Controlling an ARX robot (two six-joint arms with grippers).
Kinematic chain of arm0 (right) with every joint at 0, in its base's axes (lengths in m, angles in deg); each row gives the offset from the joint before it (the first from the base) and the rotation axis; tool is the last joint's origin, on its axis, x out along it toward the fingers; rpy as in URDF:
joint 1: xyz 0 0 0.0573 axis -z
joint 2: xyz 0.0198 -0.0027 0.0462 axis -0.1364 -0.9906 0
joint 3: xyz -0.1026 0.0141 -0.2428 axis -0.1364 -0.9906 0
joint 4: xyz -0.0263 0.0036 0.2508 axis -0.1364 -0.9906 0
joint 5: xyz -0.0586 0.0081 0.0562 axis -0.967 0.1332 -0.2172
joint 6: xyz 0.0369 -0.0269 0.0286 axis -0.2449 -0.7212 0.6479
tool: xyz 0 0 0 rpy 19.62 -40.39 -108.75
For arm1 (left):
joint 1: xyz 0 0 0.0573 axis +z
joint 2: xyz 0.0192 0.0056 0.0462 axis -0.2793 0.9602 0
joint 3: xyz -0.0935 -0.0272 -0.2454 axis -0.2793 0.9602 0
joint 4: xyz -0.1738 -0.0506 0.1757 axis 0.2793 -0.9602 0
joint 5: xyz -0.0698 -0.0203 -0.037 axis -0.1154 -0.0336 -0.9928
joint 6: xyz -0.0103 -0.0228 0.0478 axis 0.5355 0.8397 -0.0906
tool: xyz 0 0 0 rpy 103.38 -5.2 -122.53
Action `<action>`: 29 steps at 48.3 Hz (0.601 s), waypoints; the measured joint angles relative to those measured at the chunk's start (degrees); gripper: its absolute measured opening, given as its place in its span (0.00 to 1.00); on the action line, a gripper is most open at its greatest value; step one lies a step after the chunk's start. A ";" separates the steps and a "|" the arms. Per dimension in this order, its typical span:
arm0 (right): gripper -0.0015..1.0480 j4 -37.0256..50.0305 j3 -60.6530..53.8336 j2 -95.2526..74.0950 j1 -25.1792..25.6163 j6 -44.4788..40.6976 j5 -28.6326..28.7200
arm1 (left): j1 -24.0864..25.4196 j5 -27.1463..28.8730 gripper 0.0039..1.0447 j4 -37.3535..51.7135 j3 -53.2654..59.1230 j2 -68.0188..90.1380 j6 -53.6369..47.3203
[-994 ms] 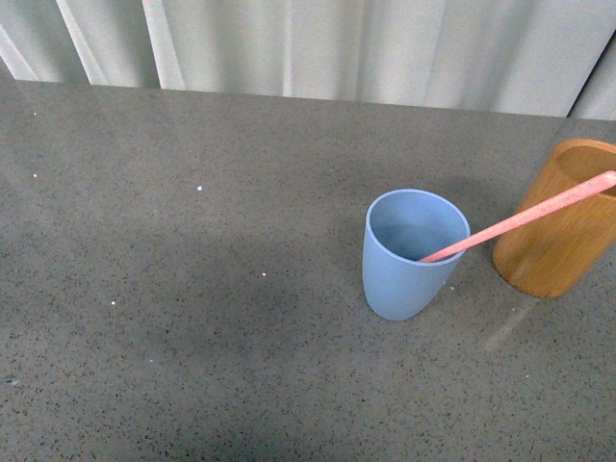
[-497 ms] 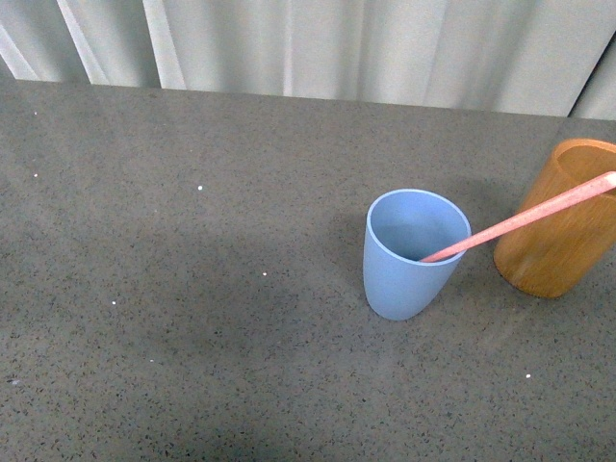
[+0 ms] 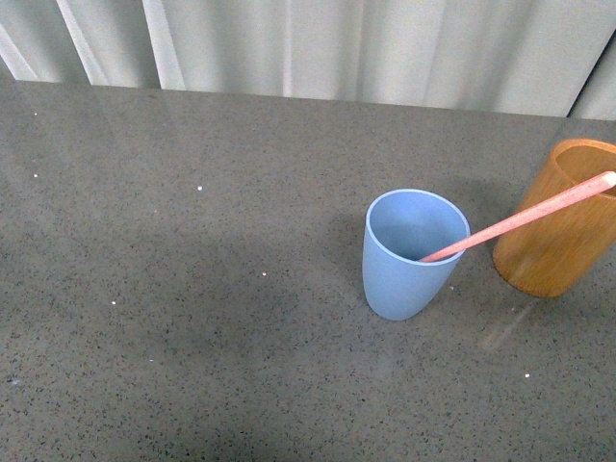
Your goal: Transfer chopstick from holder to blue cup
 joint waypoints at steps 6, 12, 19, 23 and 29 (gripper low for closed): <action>0.01 0.09 -0.61 0.63 0.00 0.02 -0.02 | 0.00 0.00 0.94 0.00 0.00 0.00 0.00; 0.01 0.22 -1.22 1.14 0.00 0.02 0.00 | 0.00 0.00 0.94 0.00 0.00 0.00 0.00; 0.01 0.39 -2.10 2.01 0.00 0.02 -0.02 | 0.00 0.00 0.94 0.00 0.00 0.00 0.00; 0.01 0.63 -3.26 3.72 0.00 0.04 -0.04 | 0.00 0.02 0.94 0.00 0.00 0.00 0.00; 0.01 0.72 -3.26 3.91 0.00 0.02 -0.07 | 0.00 0.00 0.94 0.00 0.00 0.00 0.00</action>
